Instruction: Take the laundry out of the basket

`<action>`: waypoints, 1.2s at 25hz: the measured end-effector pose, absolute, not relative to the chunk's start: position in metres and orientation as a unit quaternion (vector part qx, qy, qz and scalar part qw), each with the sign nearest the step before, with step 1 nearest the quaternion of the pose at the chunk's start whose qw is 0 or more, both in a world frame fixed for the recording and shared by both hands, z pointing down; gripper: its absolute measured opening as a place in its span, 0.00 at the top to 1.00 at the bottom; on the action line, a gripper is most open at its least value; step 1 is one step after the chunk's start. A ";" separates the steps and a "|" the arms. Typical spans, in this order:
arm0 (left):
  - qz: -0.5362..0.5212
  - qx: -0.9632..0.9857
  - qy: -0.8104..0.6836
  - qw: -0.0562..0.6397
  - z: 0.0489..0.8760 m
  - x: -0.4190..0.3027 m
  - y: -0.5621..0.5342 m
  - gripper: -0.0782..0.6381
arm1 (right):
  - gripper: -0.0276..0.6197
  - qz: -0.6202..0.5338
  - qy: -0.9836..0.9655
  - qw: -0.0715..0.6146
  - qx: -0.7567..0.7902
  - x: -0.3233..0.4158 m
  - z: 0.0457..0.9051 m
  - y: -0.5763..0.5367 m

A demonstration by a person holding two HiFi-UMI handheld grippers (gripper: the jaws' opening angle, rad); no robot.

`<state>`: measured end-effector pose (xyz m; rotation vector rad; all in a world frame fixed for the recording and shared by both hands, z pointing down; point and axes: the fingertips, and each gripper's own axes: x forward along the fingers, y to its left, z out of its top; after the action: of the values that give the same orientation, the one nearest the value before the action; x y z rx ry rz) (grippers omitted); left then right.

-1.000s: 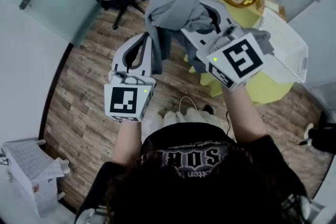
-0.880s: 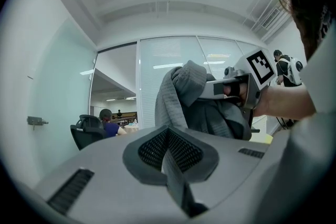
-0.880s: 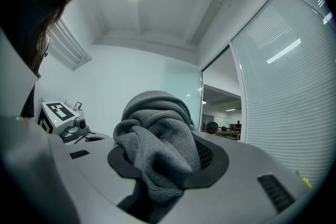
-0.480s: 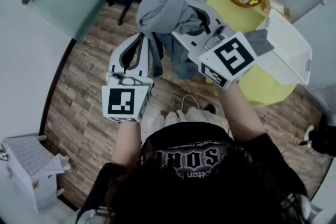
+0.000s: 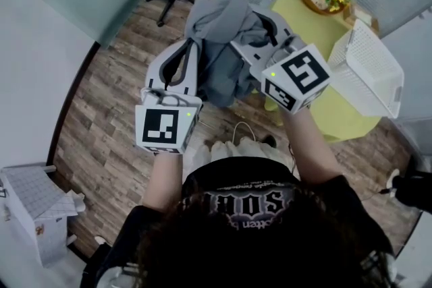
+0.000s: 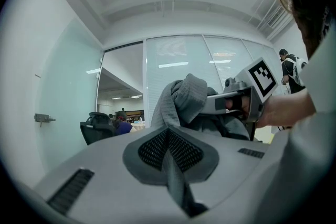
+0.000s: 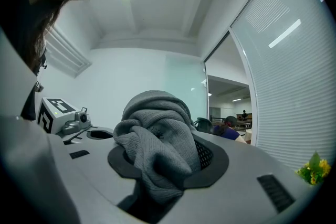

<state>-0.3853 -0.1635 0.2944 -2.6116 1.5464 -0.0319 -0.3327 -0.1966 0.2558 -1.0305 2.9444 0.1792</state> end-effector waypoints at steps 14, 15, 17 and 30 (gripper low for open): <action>-0.003 -0.855 0.515 0.055 0.291 -0.390 -0.168 0.89 | 0.69 0.048 0.934 0.003 -0.353 -0.324 0.264 -0.203; -0.001 -0.854 0.517 0.055 0.290 -0.391 -0.169 0.89 | 0.69 0.046 0.934 0.002 -0.355 -0.323 0.265 -0.204; 0.001 -0.852 0.519 0.060 0.288 -0.392 -0.171 0.89 | 0.69 0.042 0.932 0.001 -0.359 -0.320 0.267 -0.206; 0.005 -0.862 0.503 0.058 0.282 -0.383 -0.176 0.89 | 0.69 0.012 0.933 0.003 -0.361 -0.314 0.276 -0.209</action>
<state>-0.3832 -0.1762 0.2816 -2.6132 1.5246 0.0147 -0.3141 -0.2091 0.2758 -1.1309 2.9247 0.0365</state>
